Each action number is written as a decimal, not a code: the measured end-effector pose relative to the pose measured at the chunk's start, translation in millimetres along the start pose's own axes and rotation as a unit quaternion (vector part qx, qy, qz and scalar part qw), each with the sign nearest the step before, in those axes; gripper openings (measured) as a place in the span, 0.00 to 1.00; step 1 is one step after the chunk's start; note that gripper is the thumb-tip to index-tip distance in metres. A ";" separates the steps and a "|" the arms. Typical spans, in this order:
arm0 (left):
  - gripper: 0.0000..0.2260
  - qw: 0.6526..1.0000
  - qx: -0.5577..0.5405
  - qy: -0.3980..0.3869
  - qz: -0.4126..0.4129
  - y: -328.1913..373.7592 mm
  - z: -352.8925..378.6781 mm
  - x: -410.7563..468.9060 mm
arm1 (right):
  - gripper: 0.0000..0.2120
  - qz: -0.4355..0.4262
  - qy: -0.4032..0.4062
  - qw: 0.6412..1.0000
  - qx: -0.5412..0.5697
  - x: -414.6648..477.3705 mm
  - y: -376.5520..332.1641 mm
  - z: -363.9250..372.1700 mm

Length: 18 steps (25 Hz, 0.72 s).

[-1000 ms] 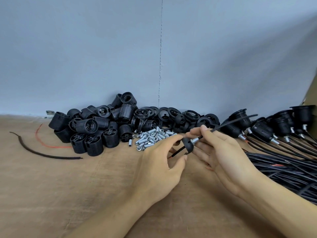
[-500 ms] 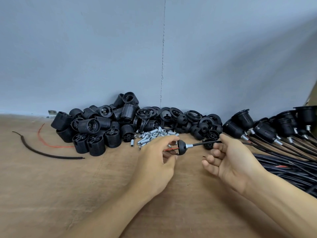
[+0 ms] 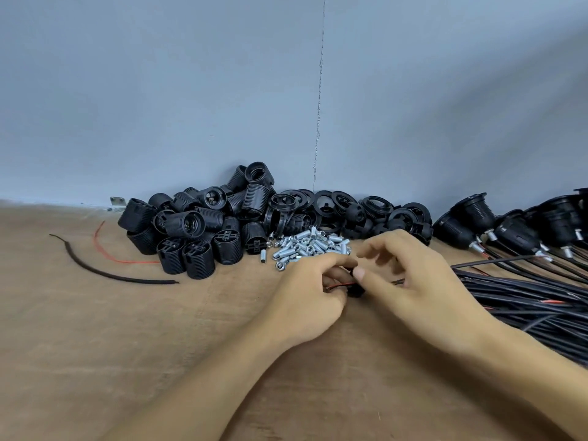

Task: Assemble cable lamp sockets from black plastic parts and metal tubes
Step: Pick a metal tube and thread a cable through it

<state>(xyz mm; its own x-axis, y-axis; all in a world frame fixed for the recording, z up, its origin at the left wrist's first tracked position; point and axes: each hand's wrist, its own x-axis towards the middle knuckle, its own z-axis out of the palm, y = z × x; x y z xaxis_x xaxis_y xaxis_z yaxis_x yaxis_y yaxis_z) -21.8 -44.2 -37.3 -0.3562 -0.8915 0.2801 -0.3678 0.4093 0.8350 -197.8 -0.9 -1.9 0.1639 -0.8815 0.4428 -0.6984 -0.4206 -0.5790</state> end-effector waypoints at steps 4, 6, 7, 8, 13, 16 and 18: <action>0.21 0.999 -0.031 0.001 -0.023 -1.6 1.1 1.6 | 0.23 -0.038 -0.078 0.992 -0.097 -4.5 20.9 3.7; 0.21 1.000 -0.018 0.020 -0.015 -1.6 -0.9 -3.7 | 0.22 -0.052 -0.064 0.992 -0.094 -4.2 24.2 10.4; 0.22 0.999 0.005 0.032 -0.001 1.0 2.0 -4.4 | 0.22 -0.051 -0.057 0.992 -0.102 -5.9 27.2 9.4; 0.23 0.998 0.036 0.057 0.013 2.0 3.6 -5.6 | 0.22 -0.048 -0.053 0.991 -0.111 -6.8 27.5 9.9; 0.23 0.910 0.294 0.289 0.041 -0.2 -13.8 -4.9 | 0.19 -0.043 -0.028 0.991 -0.126 -8.1 30.4 13.8; 0.30 0.876 0.393 0.273 -0.056 -5.9 -28.2 -0.3 | 0.18 -0.040 -0.021 0.991 -0.128 -7.7 30.4 15.0; 0.34 0.871 0.418 0.223 -0.132 -7.0 -31.7 1.4 | 0.18 -0.037 -0.019 0.991 -0.126 -7.8 31.9 15.2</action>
<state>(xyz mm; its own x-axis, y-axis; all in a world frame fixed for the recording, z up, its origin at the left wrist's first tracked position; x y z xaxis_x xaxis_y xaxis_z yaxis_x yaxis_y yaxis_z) 7.5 -54.5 -27.8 0.1352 -0.8866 0.4423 -0.9497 0.0113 0.3129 -210.8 -10.7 -34.2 0.2447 -0.8593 0.4491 -0.8339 -0.4229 -0.3546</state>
